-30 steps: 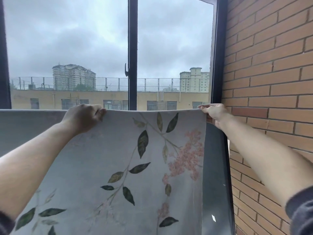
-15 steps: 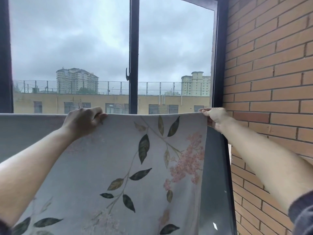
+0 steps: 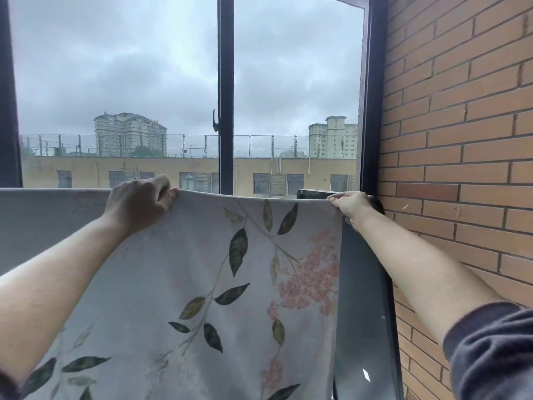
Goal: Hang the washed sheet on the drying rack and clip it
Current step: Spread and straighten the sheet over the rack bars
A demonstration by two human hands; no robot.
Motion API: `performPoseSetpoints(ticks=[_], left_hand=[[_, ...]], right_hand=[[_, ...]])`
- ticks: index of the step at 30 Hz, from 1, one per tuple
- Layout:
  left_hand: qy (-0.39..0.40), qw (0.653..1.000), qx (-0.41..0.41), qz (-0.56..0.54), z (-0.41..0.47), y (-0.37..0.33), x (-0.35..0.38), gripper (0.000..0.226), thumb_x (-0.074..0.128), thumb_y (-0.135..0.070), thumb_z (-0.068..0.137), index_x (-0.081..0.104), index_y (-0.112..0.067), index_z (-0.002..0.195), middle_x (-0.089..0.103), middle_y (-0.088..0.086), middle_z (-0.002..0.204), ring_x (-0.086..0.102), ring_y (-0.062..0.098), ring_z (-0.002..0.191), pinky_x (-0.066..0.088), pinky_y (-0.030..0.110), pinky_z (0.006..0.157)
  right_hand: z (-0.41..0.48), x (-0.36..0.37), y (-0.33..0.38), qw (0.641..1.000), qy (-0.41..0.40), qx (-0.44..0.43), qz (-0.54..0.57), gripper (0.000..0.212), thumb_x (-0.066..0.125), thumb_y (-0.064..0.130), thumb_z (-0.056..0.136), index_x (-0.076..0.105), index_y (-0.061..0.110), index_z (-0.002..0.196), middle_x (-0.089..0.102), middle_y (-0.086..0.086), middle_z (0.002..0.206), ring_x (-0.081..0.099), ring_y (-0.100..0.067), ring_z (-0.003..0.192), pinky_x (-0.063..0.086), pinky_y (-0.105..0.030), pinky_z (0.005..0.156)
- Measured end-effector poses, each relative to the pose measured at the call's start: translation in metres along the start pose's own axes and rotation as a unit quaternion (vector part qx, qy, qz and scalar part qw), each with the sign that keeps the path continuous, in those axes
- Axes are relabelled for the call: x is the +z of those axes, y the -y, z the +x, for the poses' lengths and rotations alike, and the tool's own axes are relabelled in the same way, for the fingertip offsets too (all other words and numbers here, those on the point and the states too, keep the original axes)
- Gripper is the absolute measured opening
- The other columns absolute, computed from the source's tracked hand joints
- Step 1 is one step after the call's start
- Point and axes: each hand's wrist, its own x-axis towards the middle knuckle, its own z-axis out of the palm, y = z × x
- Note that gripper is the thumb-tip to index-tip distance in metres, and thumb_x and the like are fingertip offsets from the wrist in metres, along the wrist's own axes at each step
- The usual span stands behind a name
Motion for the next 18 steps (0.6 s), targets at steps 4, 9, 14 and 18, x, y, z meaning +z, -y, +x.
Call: performPoseSetpoints(ticks=[4, 9, 14, 18], left_hand=[[-0.006, 1.000, 0.001, 0.003, 0.000, 0.002, 0.001, 0.025, 0.046, -0.040, 0.095, 0.050, -0.021, 0.080, 0.059, 0.000, 0.064, 0.056, 0.025, 0.063, 0.039, 0.032, 0.063], [-0.012, 1.000, 0.000, 0.007, -0.002, 0.002, 0.000, 0.024, 0.047, -0.039, 0.094, 0.049, -0.021, 0.078, 0.058, -0.001, 0.065, 0.056, 0.025, 0.064, 0.034, 0.031, 0.062], [-0.001, 1.000, 0.002, 0.004, -0.001, -0.001, -0.001, 0.021, 0.046, -0.036, 0.095, 0.049, -0.022, 0.080, 0.056, -0.004, 0.065, 0.054, 0.022, 0.063, 0.033, 0.030, 0.062], [0.001, 1.000, 0.008, 0.008, 0.000, 0.000, -0.001, 0.021, 0.045, -0.037, 0.096, 0.049, -0.022, 0.082, 0.056, -0.004, 0.067, 0.054, 0.023, 0.066, 0.033, 0.030, 0.063]], right_hand=[[0.006, 0.021, -0.004, 0.998, 0.016, 0.025, 0.053, 0.024, 0.058, 0.005, 0.091, 0.064, 0.015, 0.070, 0.061, -0.004, 0.072, 0.053, -0.012, 0.056, 0.045, -0.017, 0.038], [0.004, 0.060, -0.019, 0.989, 0.062, 0.036, 0.128, 0.016, 0.055, -0.001, 0.090, 0.065, 0.011, 0.094, 0.064, -0.008, 0.090, 0.061, -0.017, 0.076, 0.056, -0.033, 0.074], [-0.014, 0.111, -0.032, 0.968, 0.240, 0.023, 0.064, 0.025, 0.054, 0.019, 0.093, 0.054, 0.011, 0.116, 0.062, -0.006, 0.108, 0.060, -0.016, 0.087, 0.046, -0.026, 0.066], [-0.027, 0.144, -0.035, 0.949, 0.282, 0.010, -0.141, 0.025, 0.055, 0.021, 0.086, 0.060, 0.009, 0.107, 0.065, -0.011, 0.102, 0.062, -0.023, 0.085, 0.053, -0.030, 0.065]])
